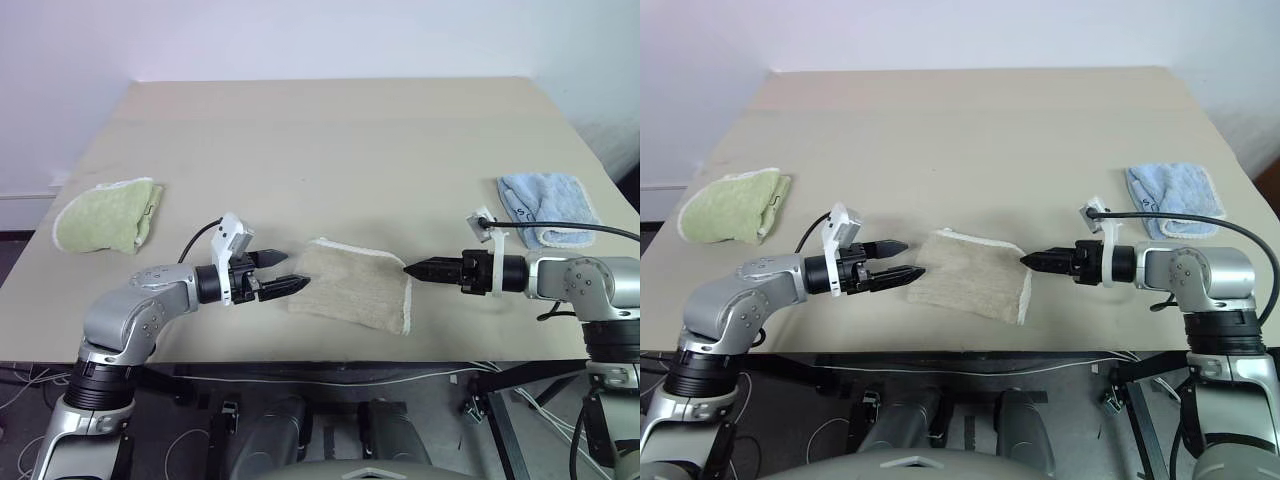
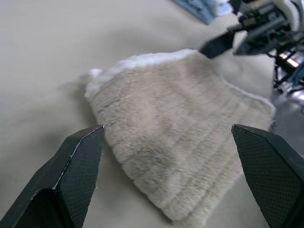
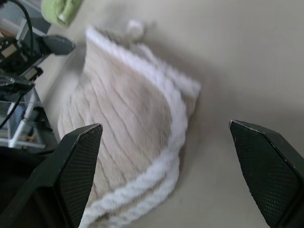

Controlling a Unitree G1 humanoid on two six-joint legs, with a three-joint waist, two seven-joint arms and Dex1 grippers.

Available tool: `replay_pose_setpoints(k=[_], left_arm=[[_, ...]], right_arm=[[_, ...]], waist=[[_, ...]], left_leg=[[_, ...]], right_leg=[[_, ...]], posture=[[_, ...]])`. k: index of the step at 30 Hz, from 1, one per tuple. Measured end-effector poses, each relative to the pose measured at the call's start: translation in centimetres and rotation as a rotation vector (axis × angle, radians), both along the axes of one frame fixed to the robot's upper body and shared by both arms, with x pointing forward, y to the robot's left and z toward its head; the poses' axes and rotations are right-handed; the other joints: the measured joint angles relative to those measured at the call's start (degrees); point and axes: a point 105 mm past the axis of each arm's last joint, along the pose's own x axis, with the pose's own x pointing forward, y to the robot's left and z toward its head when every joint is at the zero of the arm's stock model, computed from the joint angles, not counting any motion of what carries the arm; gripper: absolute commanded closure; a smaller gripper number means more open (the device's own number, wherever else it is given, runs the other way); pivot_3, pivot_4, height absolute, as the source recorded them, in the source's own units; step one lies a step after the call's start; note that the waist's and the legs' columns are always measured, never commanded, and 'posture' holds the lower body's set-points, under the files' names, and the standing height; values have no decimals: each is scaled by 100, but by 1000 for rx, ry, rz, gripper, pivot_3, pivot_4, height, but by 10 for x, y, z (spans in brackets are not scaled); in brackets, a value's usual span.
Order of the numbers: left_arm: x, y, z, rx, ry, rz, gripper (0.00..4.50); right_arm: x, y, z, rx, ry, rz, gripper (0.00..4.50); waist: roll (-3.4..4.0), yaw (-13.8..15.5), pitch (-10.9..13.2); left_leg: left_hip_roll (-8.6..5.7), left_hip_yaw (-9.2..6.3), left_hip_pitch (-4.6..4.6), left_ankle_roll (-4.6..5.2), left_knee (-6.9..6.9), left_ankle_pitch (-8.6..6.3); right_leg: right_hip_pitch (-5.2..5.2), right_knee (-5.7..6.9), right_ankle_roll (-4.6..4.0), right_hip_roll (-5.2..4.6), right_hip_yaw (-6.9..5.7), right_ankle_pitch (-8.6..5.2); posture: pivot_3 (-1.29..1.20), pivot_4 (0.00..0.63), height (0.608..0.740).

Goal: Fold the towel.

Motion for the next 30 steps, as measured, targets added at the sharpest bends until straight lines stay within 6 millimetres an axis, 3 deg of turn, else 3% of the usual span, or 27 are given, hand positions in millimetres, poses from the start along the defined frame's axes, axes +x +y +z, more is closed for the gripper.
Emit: replay_pose_setpoints(k=[6, 13, 25, 28, 30], left_arm=[[-4, 2, -15, 28, 45, 22, 22], [-2, -6, -18, 21, 41, 29, 22], [1, -21, -13, -81, 54, 57, 22], [1, -21, -13, -80, 54, 63, 0], [1, -21, -13, -80, 53, 62, 0]], right_arm=[[-11, 8, -6, 19, 17, 7, 0], [-20, 46, -13, 105, 45, 59, 0], [-8, 65, -16, 142, 94, 48, 0], [-5, 69, -17, 138, 105, 66, 577], [-2, 72, -20, 143, 122, 67, 1193]], waist=[[0, -4, -2], [-12, -124, -12], [-19, -321, -16], [-20, -343, -16], [-20, -340, -16]], left_leg=[[0, 1, -15, 0, 0, 0], [5, 1, -11, -1, -4, 0], [13, 2, 74, -2, -11, -3], [13, 3, 74, -2, -12, -2], [13, 3, 74, -2, -17, -2]], right_leg=[[-19, 3, 0, 1, 1, 1], [-19, 6, -1, 6, 2, 1], [61, 6, -24, 12, 6, -13], [57, 3, -20, 14, 7, -11], [54, 3, -5, 15, 8, -2]], posture=[[0, 150, 740], [0, 150, 740], [0, 150, 740], [0, 150, 740], [0, 150, 740]])
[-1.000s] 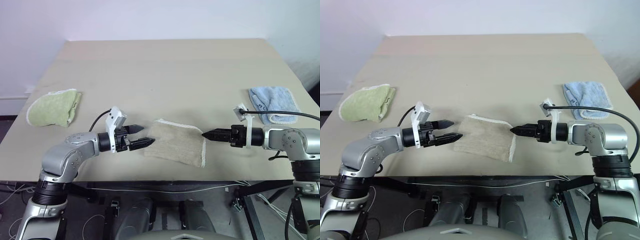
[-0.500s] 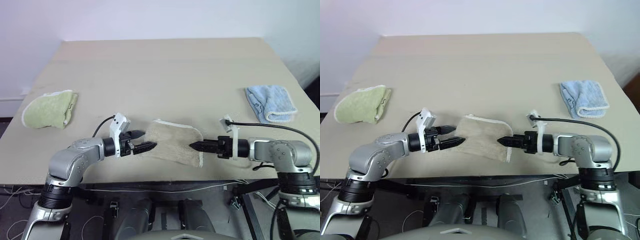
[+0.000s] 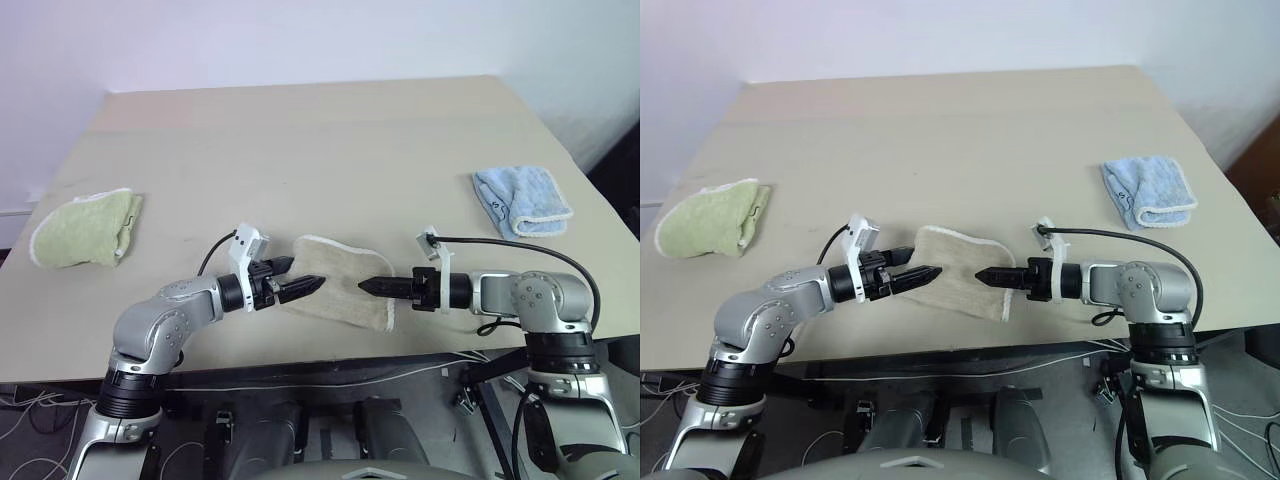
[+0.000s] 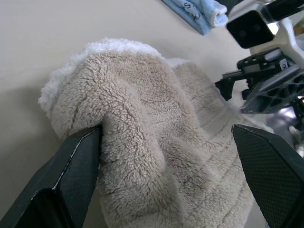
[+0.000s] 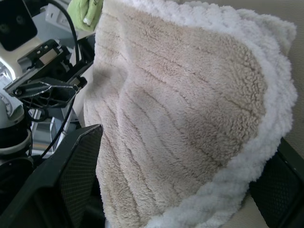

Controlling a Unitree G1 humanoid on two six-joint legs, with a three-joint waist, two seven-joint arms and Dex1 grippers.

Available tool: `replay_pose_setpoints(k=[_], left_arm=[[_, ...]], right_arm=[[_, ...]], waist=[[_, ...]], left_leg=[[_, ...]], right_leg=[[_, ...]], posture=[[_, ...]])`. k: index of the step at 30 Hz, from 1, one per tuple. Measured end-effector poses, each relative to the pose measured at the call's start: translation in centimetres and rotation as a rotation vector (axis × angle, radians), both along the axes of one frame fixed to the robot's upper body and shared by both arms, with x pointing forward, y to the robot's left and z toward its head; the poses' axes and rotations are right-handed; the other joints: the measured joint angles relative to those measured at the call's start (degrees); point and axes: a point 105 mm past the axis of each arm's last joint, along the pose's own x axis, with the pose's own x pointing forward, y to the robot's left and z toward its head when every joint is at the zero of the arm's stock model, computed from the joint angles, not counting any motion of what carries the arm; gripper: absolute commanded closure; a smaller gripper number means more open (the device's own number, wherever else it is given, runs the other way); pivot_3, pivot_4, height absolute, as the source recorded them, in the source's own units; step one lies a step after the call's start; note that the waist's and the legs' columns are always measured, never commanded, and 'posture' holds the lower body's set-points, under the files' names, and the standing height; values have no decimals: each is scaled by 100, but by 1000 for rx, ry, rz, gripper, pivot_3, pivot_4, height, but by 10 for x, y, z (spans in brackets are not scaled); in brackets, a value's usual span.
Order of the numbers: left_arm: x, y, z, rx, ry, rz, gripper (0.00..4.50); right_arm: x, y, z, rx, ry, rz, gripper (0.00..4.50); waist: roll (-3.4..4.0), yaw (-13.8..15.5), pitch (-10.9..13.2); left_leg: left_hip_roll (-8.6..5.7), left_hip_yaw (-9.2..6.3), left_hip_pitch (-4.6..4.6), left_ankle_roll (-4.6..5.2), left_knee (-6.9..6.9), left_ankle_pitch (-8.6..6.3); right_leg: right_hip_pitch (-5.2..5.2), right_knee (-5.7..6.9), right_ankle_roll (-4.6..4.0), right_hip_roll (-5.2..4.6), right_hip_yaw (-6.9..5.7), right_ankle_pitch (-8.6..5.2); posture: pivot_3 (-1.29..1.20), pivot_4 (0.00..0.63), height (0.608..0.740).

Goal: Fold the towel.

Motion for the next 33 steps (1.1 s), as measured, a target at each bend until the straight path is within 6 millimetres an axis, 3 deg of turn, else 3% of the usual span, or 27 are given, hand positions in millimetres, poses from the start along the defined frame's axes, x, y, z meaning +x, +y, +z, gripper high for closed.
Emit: replay_pose_setpoints(k=[4, 10, 15, 23, 26, 30, 33], left_arm=[[1, 5, 0, 15, -2, 9, 0], [3, 55, 8, 87, -10, 140, 0], [0, 69, 15, 87, -14, 170, 0], [1, 55, 24, 34, -35, 129, 0], [0, 51, 25, 16, -22, 107, 0], [-5, 37, 13, 44, 13, 47, 0], [-6, 30, 14, 12, 16, 27, 0]], right_arm=[[0, 10, -8, 12, 35, 23, 2580], [-3, 14, -2, 41, 18, 60, 4449], [-1, 11, 0, 59, 14, 34, 4478], [0, 17, 11, 135, 29, 10, 4478], [6, 16, 41, 153, -75, 14, 4478], [24, -6, 92, 169, -258, -78, 4478], [37, -23, 104, 164, -317, -200, 4478]], waist=[[1, 16, 0], [-2, 7, 0], [-3, 29, 0], [4, 28, 4], [14, 67, 10], [14, 203, 10], [14, 265, 10]], left_leg=[[0, 0, -4, 0, -7, 0], [0, -1, 6, 0, -7, -1], [0, -2, 6, 0, -5, -1], [0, -1, -17, 0, -19, 0], [-1, -1, -71, 0, -10, 1], [-4, 0, -96, 0, -12, 1], [-5, 0, -99, 0, -11, 1]], right_leg=[[-8, 0, -1, 0, 0, 0], [-8, -11, -10, 0, 1, -4], [6, -33, -27, -3, 0, -8], [-18, -33, -5, -1, 1, 5], [-69, -28, 1, -1, 0, 10], [-106, -32, 5, -2, 0, 16], [-103, -33, 4, -5, -1, 16]], posture=[[0, 150, 740], [0, 150, 740], [0, 150, 740], [0, 150, 740], [0, 150, 740], [0, 150, 740], [0, 150, 740]])
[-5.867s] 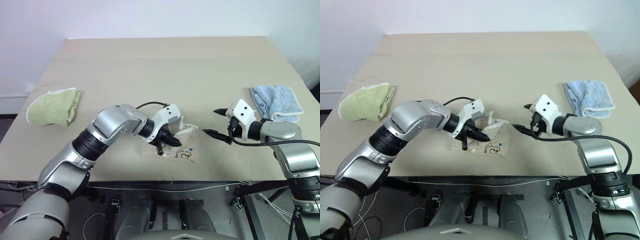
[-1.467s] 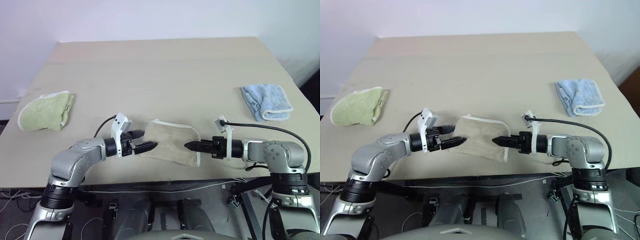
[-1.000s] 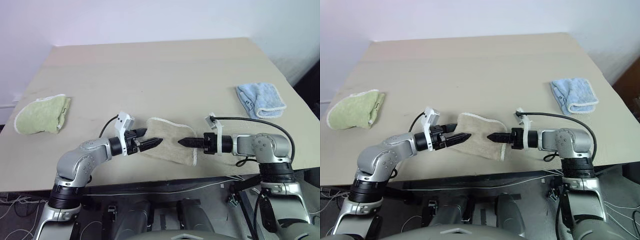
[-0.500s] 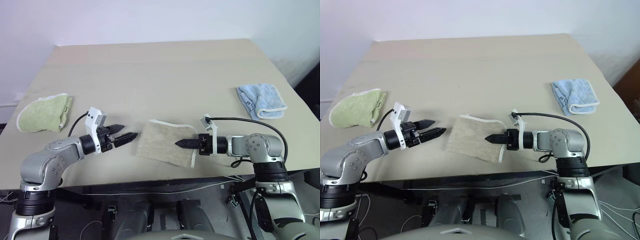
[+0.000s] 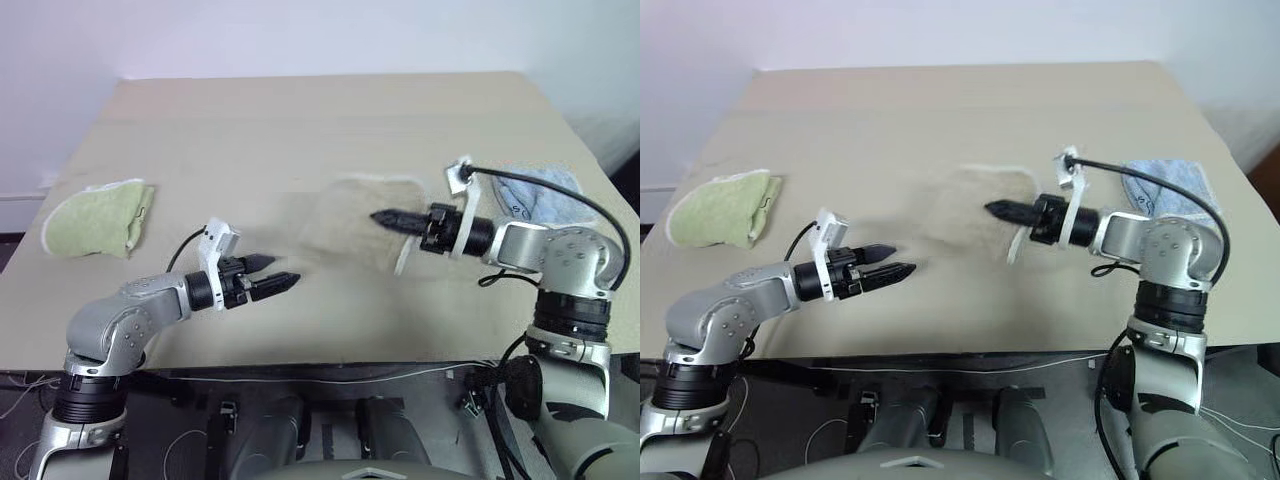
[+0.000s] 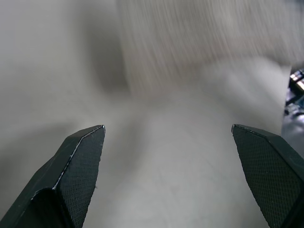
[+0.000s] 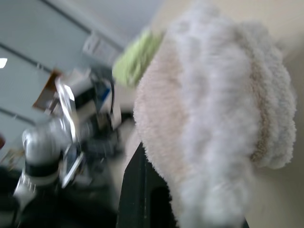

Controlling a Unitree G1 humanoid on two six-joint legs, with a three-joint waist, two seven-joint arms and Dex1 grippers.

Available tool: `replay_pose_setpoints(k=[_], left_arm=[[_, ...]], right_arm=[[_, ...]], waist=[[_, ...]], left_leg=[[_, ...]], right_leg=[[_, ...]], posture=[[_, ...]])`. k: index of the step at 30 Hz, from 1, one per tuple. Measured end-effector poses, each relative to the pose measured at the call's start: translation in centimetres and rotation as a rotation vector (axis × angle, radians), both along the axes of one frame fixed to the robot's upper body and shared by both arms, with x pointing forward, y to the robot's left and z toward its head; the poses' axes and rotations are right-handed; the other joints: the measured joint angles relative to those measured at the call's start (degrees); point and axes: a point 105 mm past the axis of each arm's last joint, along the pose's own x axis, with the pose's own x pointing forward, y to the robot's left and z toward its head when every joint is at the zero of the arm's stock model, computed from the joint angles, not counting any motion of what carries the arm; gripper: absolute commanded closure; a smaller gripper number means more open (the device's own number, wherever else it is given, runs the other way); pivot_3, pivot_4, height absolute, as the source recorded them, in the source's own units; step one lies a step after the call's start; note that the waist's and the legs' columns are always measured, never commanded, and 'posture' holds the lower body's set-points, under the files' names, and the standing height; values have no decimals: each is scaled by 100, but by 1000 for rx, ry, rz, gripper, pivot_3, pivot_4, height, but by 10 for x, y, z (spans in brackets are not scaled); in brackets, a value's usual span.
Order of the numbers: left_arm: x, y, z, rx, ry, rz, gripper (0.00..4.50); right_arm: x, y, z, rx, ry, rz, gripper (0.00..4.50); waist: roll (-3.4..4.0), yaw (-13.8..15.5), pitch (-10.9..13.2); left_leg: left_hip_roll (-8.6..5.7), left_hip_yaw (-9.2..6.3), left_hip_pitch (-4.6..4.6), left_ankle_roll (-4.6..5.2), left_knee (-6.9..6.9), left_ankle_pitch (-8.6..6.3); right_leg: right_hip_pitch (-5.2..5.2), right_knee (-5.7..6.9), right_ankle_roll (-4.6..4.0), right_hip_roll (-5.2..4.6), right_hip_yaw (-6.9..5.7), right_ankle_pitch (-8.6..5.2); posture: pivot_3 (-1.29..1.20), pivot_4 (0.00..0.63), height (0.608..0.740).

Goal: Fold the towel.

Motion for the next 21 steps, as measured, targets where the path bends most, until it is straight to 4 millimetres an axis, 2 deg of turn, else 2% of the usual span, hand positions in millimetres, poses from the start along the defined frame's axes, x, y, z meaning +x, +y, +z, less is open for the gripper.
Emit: replay_pose_setpoints(k=[4, 9, 14, 17, 21], left_arm=[[0, -8, 1, -6, -2, -28, 0], [1, -15, 4, -15, -10, -49, 0], [1, -21, 3, -43, 8, -58, 0], [-2, -21, 0, -36, 18, -61, 0], [-4, -22, -8, -28, 43, -57, 0]], right_arm=[[26, -34, 14, 54, -28, -233, 4478], [54, -92, 38, 188, -77, -568, 4478], [68, -131, 33, 230, -40, -758, 4478], [69, -168, 42, 282, -53, -906, 4478], [57, -213, 56, 343, -105, -1071, 4478]], waist=[[2, 46, 1], [2, 58, 1], [8, 50, 5], [17, 52, 10], [18, 68, 10]], left_leg=[[0, 3, 0, 0, 5, 0], [0, 4, -1, 1, 1, 3], [0, 8, -1, 12, 6, 10], [0, 9, 0, 11, 6, 10], [0, 8, -2, 13, 4, 11]], right_leg=[[9, 2, -4, -1, 1, 3], [13, 2, -4, 1, 1, 3], [15, 5, -4, 1, 2, 4], [16, 7, -4, 1, 2, 4], [17, 3, -4, 1, 2, 4]], posture=[[0, 150, 740], [0, 150, 740], [0, 150, 740], [0, 150, 740], [0, 150, 740]])
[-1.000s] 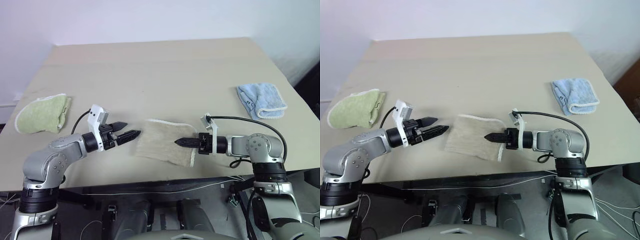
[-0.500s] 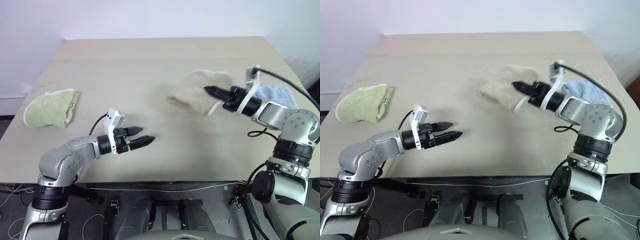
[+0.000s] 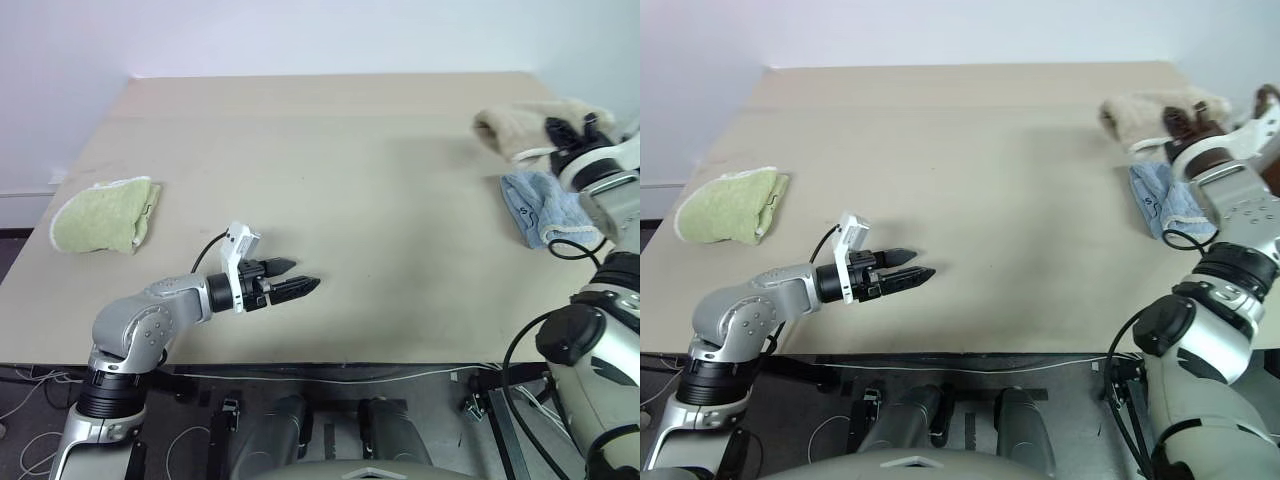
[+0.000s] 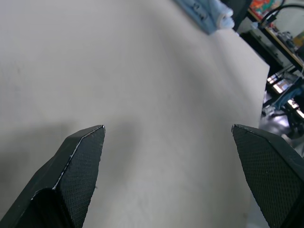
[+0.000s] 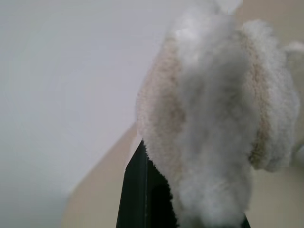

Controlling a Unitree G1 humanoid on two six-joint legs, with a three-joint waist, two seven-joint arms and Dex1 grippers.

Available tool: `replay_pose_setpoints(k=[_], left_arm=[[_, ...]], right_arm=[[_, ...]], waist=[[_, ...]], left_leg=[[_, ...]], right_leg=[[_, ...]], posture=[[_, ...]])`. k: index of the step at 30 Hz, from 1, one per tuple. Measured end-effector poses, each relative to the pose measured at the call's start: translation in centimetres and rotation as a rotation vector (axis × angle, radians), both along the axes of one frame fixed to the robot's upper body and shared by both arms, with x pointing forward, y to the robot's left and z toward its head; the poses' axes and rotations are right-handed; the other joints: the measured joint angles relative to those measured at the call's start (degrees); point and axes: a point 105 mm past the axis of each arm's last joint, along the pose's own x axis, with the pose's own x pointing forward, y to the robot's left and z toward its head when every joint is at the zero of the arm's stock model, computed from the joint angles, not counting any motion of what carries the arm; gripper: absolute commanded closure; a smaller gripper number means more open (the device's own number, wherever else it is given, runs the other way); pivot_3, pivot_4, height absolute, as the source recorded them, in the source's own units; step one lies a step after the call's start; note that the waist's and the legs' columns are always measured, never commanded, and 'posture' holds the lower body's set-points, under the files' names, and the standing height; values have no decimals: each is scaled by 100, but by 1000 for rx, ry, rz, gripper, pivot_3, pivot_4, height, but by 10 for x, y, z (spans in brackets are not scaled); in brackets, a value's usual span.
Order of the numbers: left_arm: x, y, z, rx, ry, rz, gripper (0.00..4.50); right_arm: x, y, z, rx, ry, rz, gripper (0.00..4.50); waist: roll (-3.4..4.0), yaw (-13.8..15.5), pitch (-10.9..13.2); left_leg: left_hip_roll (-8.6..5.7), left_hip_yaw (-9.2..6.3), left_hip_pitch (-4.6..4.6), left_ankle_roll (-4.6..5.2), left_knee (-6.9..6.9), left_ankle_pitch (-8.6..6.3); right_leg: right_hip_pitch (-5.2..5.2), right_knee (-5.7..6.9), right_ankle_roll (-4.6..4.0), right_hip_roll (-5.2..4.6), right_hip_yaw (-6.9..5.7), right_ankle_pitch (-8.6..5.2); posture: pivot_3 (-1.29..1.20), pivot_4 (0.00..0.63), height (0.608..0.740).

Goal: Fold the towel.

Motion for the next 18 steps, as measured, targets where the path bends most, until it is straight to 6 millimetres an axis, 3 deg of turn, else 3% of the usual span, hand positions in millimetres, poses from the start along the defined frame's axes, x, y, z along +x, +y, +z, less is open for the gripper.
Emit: replay_pose_setpoints(k=[5, 13, 18], left_arm=[[0, -1, -1, 6, 0, -1, 0], [2, -2, -5, 21, 8, -15, 0], [3, -2, -4, 23, 7, -25, 0]], right_arm=[[-9, -22, -5, 53, 13, -80, 4478], [-18, -18, -65, 88, 202, -62, 4478], [-28, -29, -79, 101, 250, -121, 4478]], waist=[[4, -43, 1], [8, -39, 1], [14, -9, -1]], left_leg=[[1, 0, 4, 0, 8, 0], [1, 1, 3, 2, 11, 1], [0, 0, 3, 2, 14, 1]], right_leg=[[7, 4, 0, 1, 1, 0], [6, 6, 0, 0, 1, 0], [7, 7, 0, 0, 1, 0]], posture=[[0, 150, 740], [0, 150, 740], [0, 150, 740]])
